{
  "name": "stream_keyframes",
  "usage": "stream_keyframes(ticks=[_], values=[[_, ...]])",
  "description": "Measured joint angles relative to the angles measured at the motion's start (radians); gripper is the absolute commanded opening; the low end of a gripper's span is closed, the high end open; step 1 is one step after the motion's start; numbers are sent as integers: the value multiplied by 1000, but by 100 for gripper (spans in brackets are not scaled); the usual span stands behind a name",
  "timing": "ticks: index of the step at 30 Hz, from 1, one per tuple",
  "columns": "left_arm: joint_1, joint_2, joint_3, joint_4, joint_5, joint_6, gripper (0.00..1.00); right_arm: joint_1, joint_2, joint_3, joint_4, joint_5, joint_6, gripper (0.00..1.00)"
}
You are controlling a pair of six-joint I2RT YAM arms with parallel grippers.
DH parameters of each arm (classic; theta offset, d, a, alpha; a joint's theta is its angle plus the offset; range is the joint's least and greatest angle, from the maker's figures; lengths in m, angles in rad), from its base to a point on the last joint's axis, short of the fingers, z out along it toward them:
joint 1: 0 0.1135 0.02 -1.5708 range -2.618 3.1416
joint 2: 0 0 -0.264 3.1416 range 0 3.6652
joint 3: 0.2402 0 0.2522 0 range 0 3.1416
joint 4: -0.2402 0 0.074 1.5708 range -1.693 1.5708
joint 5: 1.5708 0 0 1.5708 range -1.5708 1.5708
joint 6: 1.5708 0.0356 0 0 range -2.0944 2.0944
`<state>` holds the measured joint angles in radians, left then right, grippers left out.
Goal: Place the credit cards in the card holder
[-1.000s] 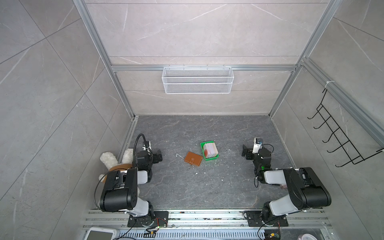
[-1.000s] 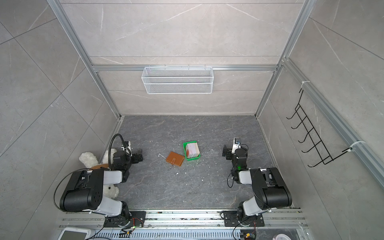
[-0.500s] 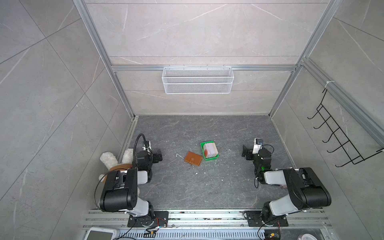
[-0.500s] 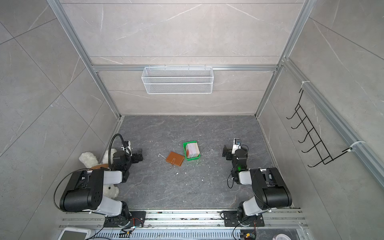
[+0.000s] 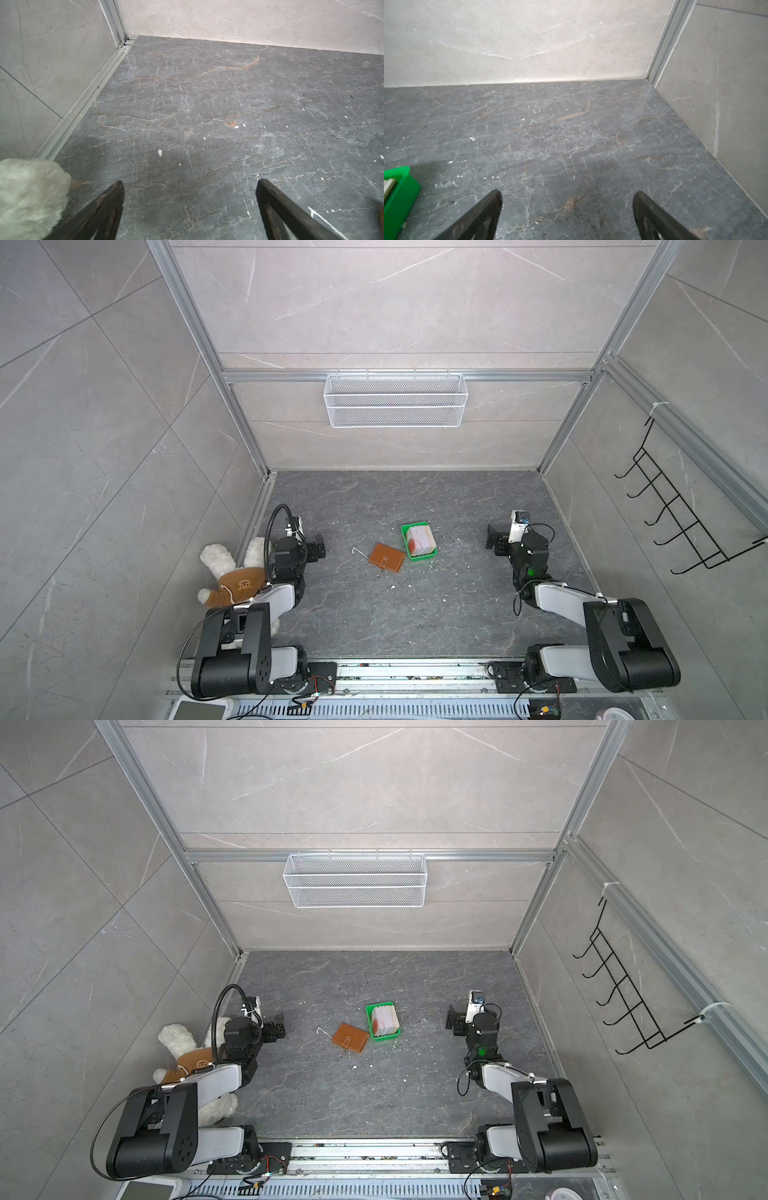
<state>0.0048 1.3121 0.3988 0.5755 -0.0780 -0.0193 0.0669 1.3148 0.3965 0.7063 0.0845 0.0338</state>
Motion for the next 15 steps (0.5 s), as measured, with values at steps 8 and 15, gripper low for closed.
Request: stream_keyframes(ticks=[8, 15], values=[[-58, -164, 106, -259, -27, -94, 100, 0, -204, 92, -278, -76, 107, 100], [-143, -235, 195, -460, 34, -282, 100, 28, -262, 237, -548, -151, 228, 100]])
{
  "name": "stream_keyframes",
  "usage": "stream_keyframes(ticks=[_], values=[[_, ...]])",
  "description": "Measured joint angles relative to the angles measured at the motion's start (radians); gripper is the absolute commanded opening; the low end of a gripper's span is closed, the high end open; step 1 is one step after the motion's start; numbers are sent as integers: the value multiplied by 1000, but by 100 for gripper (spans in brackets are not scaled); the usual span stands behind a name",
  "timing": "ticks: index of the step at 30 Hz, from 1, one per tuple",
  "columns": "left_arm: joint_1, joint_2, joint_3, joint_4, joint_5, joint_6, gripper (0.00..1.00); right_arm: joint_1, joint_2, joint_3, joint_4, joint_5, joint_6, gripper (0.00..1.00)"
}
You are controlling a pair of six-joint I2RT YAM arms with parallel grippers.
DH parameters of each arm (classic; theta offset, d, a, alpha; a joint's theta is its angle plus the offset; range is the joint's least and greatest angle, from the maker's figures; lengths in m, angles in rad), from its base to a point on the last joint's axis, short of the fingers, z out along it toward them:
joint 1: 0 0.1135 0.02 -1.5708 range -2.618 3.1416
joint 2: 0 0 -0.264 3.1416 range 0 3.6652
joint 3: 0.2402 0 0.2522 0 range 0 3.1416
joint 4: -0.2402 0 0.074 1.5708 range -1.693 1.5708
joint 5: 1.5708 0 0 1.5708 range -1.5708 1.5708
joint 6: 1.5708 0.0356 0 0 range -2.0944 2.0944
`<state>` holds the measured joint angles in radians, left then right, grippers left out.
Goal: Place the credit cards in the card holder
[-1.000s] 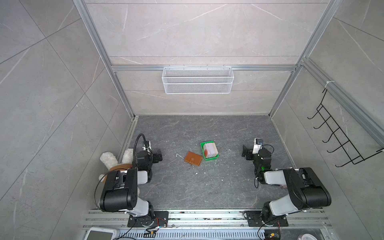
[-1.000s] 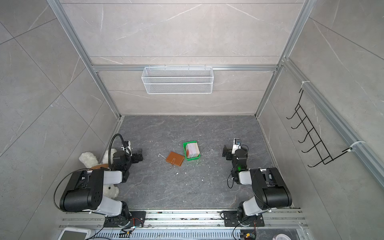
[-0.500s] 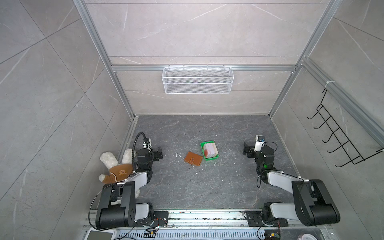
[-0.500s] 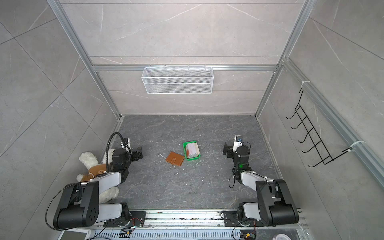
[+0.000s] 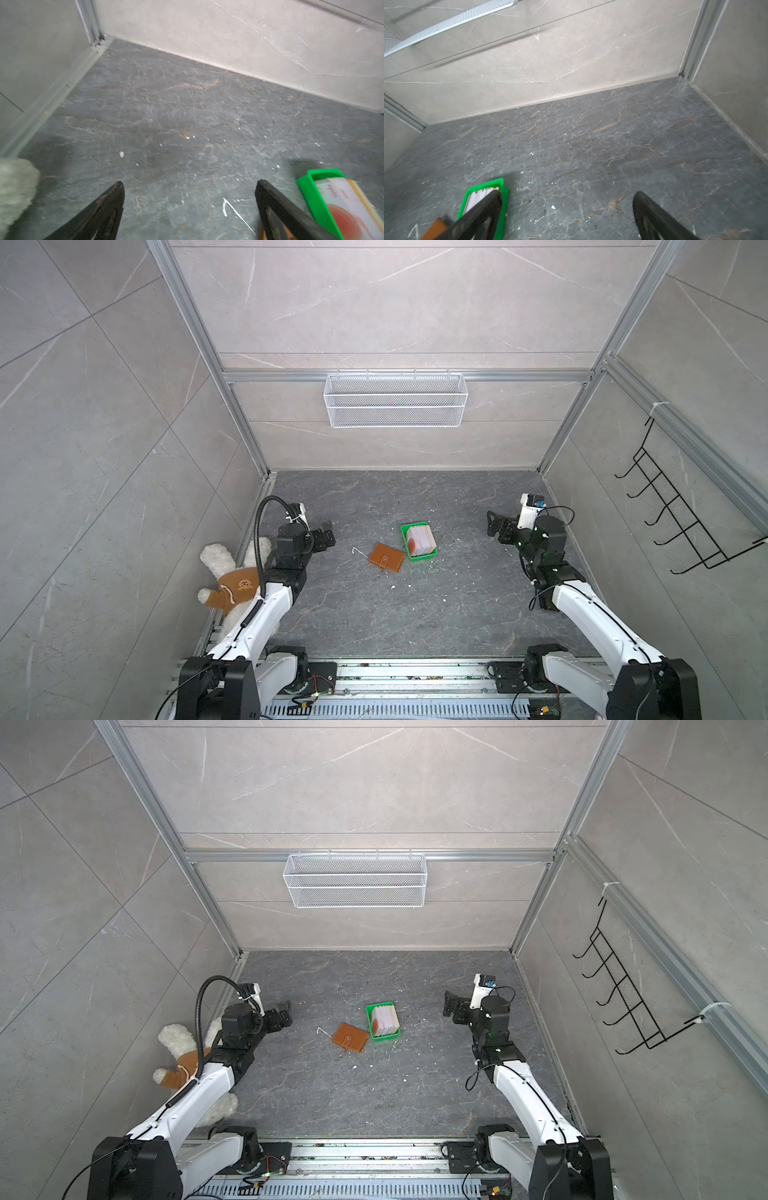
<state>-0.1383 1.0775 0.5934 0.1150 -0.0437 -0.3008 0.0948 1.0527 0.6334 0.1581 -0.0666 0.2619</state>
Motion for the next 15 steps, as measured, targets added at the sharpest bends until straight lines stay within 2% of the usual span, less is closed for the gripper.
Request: stream_keyframes(ticks=[4, 10, 11, 15], values=[[-98, 1, 50, -122, 34, -77, 100, 33, -14, 71, -145, -17, 54, 100], [-244, -14, 72, -196, 107, -191, 100, 53, -66, 103, -282, -3, 167, 99], [-258, -14, 75, -205, 125, -212, 100, 53, -71, 104, -299, -14, 185, 95], [-284, -14, 75, -217, 190, -304, 97, 54, -71, 103, -350, -80, 229, 89]])
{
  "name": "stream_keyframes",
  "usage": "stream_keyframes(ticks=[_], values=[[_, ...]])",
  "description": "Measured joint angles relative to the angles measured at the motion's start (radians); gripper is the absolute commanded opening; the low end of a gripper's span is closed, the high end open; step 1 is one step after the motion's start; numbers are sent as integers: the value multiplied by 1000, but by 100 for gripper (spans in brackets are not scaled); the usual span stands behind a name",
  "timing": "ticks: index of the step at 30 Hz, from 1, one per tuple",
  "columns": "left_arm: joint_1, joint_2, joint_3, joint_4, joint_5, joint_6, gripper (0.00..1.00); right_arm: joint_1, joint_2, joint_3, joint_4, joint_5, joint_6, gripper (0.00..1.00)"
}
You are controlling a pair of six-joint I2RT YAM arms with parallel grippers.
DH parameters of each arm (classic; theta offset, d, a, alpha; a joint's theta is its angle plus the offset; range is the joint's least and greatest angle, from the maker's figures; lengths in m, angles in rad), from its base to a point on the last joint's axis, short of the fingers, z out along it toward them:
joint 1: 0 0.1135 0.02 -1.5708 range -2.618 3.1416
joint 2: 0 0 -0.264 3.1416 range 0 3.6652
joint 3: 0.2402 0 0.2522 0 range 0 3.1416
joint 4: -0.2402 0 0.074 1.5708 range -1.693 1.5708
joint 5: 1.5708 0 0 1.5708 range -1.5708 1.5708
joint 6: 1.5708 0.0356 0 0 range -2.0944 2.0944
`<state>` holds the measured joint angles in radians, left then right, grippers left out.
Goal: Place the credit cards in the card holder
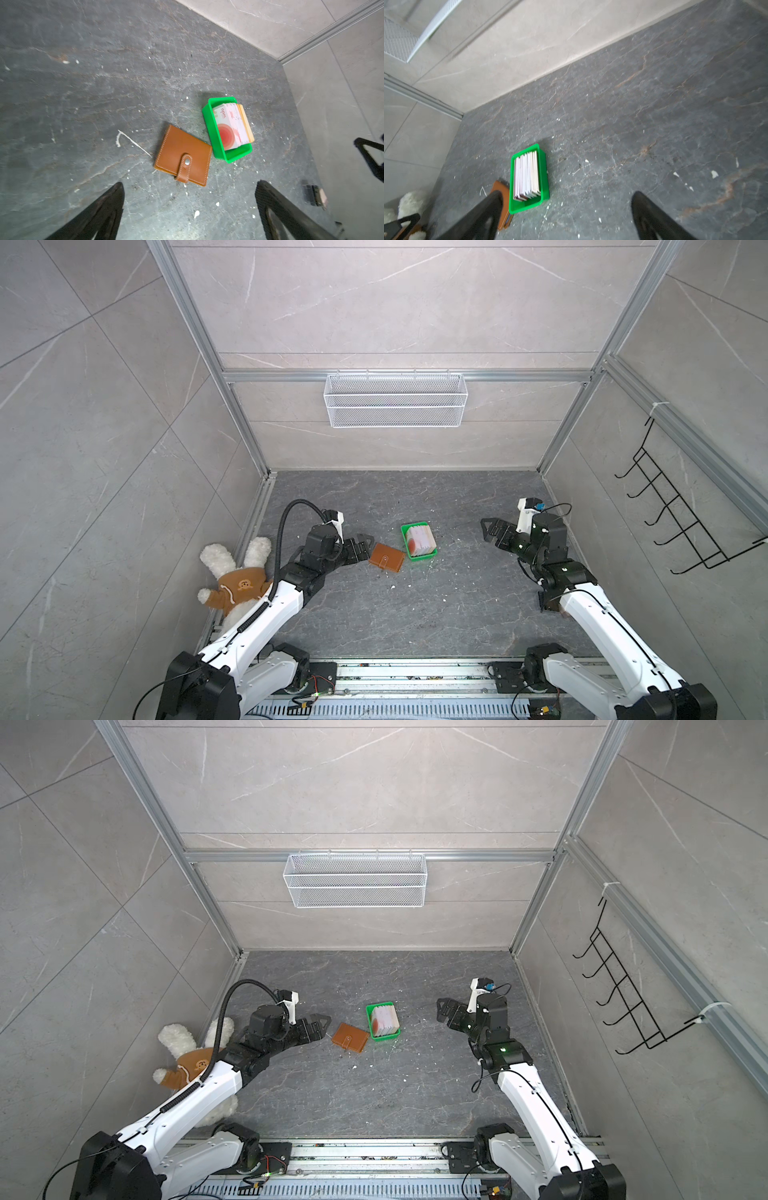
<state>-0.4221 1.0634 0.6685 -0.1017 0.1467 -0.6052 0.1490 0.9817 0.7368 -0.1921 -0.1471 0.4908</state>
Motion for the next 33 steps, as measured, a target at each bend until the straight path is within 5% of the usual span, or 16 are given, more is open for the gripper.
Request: stream_keyframes(ticks=[5, 17, 33], values=[[-3, 0, -18, -14, 41, -70, 94, 63, -16, -35, -40, -18, 24, 91], [1, 186, -6, -56, 160, -79, 91, 407, -34, -131, -44, 65, 119, 95], [0, 533, 374, -238, 133, 120, 76, 737, -12, -175, -29, 286, 233, 93]])
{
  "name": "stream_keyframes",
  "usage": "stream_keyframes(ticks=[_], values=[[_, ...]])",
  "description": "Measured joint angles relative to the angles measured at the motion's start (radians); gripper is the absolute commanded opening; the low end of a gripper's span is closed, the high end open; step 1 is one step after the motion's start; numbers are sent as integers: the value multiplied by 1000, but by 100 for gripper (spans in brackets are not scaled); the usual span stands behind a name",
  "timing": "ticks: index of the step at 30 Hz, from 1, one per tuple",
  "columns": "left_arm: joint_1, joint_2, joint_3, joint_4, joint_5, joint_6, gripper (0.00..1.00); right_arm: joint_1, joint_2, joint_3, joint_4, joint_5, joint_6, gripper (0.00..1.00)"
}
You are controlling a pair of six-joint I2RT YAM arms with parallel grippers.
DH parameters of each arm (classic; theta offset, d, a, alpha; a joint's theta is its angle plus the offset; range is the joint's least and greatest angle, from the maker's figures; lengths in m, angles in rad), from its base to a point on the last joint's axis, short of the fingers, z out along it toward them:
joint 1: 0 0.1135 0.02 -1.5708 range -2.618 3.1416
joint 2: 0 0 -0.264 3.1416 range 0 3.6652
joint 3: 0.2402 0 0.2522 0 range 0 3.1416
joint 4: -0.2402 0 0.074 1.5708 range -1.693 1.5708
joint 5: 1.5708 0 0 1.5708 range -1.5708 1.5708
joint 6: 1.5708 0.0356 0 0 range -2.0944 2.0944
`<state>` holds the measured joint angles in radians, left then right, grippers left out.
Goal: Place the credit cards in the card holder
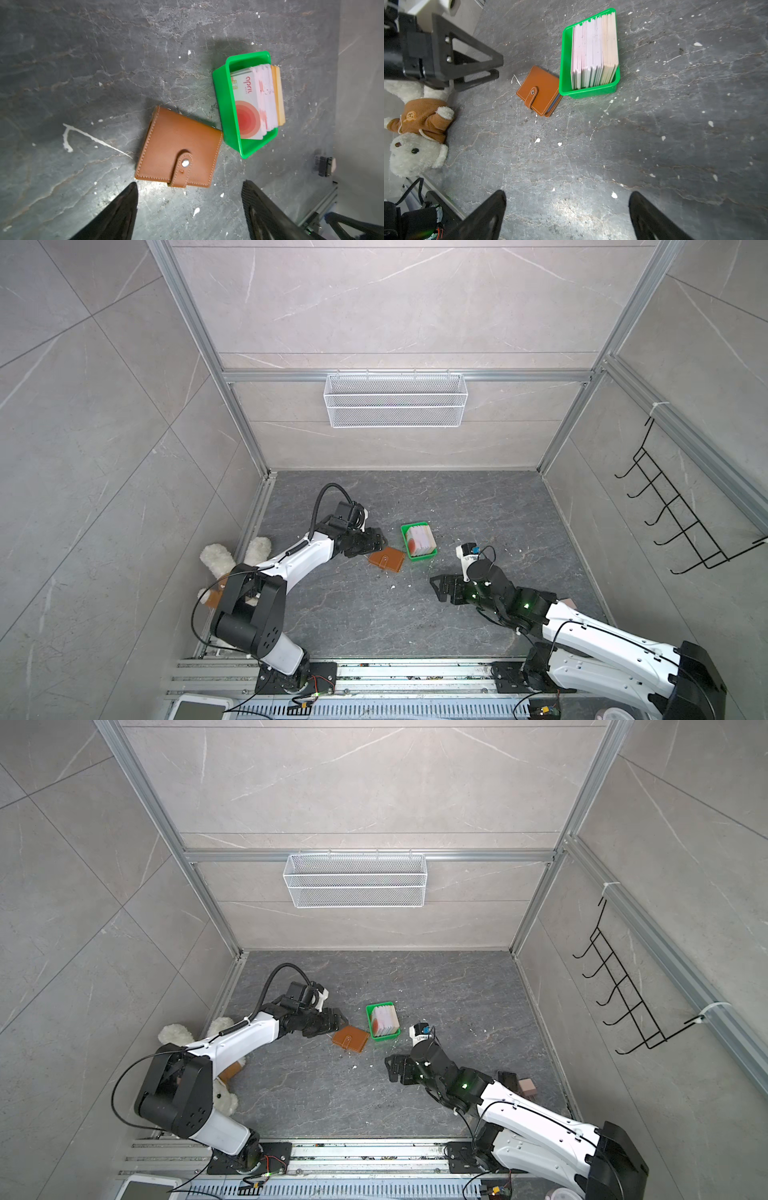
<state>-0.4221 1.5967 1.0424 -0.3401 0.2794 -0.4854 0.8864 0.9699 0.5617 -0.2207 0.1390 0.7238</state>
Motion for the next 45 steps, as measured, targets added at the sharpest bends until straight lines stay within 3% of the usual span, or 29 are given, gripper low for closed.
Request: stream_keyframes(ticks=[4, 13, 22, 45], values=[[-2, 100, 100, -58, -49, 37, 66, 58, 19, 9, -13, 60, 13, 93], [-34, 264, 227, -112, -118, 71, 58, 114, 37, 54, -64, 148, 18, 94], [-43, 370, 332, -175, -201, 89, 56, 131, 42, 58, -112, 193, 26, 94], [-96, 435, 379, -267, -328, 100, 48, 144, 43, 72, -173, 241, 37, 94]])
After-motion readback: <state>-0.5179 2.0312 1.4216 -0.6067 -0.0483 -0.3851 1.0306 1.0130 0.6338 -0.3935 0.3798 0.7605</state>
